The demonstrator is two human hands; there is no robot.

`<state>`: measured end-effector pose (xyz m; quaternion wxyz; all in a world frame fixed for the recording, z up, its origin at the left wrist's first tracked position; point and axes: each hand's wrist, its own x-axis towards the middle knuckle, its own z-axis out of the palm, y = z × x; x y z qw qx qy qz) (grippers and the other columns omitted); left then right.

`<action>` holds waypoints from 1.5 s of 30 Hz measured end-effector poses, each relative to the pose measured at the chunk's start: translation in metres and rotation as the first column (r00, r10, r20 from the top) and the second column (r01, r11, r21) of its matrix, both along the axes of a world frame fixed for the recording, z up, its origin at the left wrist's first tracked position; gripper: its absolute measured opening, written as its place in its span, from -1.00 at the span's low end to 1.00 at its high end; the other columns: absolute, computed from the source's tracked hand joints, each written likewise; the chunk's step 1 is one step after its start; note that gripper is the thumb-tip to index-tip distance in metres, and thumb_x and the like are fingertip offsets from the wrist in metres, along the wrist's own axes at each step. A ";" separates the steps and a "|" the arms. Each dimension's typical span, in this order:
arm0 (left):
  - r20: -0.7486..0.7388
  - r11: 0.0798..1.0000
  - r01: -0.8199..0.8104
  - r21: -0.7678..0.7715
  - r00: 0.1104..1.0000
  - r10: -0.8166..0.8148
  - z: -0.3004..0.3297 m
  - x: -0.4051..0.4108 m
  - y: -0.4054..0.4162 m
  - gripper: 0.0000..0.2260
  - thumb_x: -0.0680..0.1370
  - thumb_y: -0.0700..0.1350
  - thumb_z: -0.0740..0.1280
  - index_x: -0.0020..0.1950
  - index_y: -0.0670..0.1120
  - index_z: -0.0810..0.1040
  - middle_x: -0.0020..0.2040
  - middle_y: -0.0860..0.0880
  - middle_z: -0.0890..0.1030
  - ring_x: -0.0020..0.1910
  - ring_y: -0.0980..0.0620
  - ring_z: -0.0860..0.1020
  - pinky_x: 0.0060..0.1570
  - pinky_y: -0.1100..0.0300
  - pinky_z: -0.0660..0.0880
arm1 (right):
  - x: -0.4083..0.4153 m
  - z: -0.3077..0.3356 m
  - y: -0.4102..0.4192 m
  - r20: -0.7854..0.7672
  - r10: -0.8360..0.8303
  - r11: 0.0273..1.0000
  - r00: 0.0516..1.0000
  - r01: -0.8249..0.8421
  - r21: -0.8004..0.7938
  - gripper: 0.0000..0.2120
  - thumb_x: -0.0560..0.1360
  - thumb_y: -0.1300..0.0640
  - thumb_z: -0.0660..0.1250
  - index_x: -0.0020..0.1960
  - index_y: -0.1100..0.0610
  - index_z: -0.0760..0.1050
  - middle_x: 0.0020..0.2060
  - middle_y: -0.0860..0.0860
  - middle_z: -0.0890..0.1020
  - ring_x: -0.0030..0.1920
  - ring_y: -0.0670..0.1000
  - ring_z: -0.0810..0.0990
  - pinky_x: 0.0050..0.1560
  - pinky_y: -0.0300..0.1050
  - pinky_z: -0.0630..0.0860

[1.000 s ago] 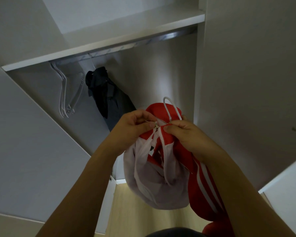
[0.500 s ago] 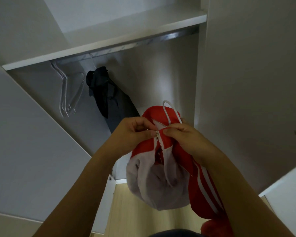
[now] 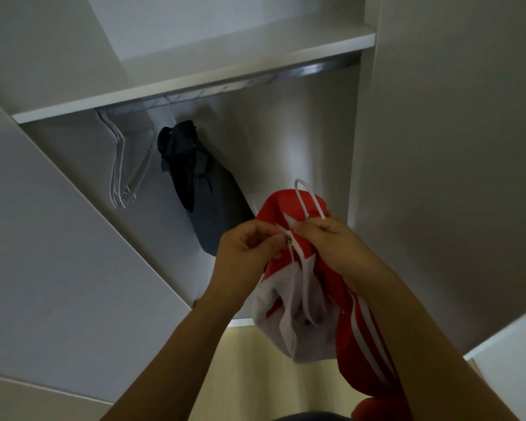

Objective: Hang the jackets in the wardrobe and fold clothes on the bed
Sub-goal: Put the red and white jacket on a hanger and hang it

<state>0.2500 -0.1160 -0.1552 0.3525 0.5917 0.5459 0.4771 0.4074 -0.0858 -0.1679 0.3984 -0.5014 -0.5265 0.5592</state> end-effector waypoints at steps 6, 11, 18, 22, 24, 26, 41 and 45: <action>0.092 0.999 -0.002 -0.038 0.996 0.005 -0.007 0.000 -0.003 -0.88 0.51 -0.29 0.38 -0.15 -0.09 0.62 -0.18 0.06 0.68 -0.15 0.11 0.66 -0.19 0.36 0.55 | 0.000 -0.002 0.000 0.137 -0.020 0.997 0.990 0.008 0.083 -0.74 0.57 -0.05 0.26 0.07 0.10 0.60 0.23 0.01 0.42 0.14 0.07 0.55 0.23 0.07 0.52; -0.249 0.984 -0.035 0.173 0.965 0.078 -0.007 0.006 -0.005 -0.79 0.53 -0.27 0.37 -0.15 0.06 0.55 -0.25 0.20 0.60 -0.17 0.32 0.58 -0.17 0.53 0.44 | -0.007 -0.005 0.003 0.195 -0.148 0.973 0.970 0.107 0.206 -0.83 0.60 0.04 0.25 -0.06 0.04 0.59 0.26 -0.01 0.29 0.09 -0.03 0.50 0.23 -0.10 0.48; -0.499 0.953 -0.062 0.297 0.841 0.210 -0.013 0.013 0.004 -0.90 0.59 -0.15 0.33 0.00 -0.06 0.66 -0.07 0.06 0.62 -0.14 0.25 0.48 -0.03 0.49 0.36 | -0.012 -0.007 0.010 0.145 -0.290 0.930 0.946 0.243 0.277 -0.78 0.59 0.10 0.25 -0.20 0.00 0.57 0.21 -0.04 0.26 -0.08 -0.20 0.43 -0.04 -0.39 0.37; -0.687 0.925 0.174 0.338 0.717 0.116 -0.019 0.013 -0.005 -0.88 0.53 -0.16 0.40 0.04 -0.14 0.65 -0.05 -0.09 0.65 -0.04 -0.02 0.57 0.11 0.30 0.38 | -0.013 -0.002 0.014 -0.027 -0.420 0.887 0.907 0.417 0.198 -0.71 0.57 0.12 0.29 -0.29 -0.11 0.53 0.22 -0.06 0.29 0.05 -0.06 0.45 0.23 -0.14 0.39; -0.798 0.946 0.288 0.145 0.599 -0.060 -0.029 0.014 -0.017 -0.80 0.56 -0.08 0.36 0.15 -0.09 0.61 0.10 -0.08 0.62 0.12 -0.04 0.55 0.24 0.16 0.41 | -0.004 0.008 0.022 -0.135 -0.469 0.867 0.873 0.484 0.118 -0.73 0.57 0.12 0.30 -0.29 -0.09 0.55 0.28 0.01 0.37 0.13 0.04 0.50 0.31 -0.03 0.39; -0.760 0.921 0.386 0.046 0.612 -0.218 -0.038 0.009 -0.027 -0.79 0.58 -0.08 0.30 0.17 -0.07 0.62 0.12 -0.04 0.62 0.15 0.04 0.53 0.26 0.27 0.35 | 0.005 0.015 0.028 -0.165 -0.459 0.872 0.873 0.478 0.102 -0.76 0.56 0.12 0.31 -0.27 -0.06 0.58 0.28 0.12 0.46 0.15 0.08 0.54 0.31 0.05 0.44; 0.018 0.921 0.035 -0.387 0.999 -0.030 0.004 0.018 0.056 -0.82 0.60 -0.09 0.29 0.05 -0.17 0.59 -0.16 -0.13 0.69 -0.24 -0.06 0.68 -0.27 0.16 0.63 | 0.018 0.002 0.028 0.037 -0.381 0.911 0.924 0.368 0.184 -0.90 0.48 -0.06 0.39 -0.14 -0.06 0.62 0.23 0.05 0.38 0.01 -0.12 0.51 0.08 -0.27 0.45; 0.436 0.894 0.017 -0.448 0.877 0.201 0.015 0.013 0.060 -0.83 0.61 -0.14 0.28 0.07 -0.23 0.55 -0.09 -0.20 0.70 -0.14 -0.12 0.68 -0.22 0.11 0.63 | 0.021 -0.018 0.020 0.150 -0.363 0.917 0.920 0.324 0.233 -0.90 0.40 -0.06 0.47 -0.21 -0.06 0.62 0.09 -0.03 0.31 -0.11 -0.28 0.46 -0.15 -0.58 0.30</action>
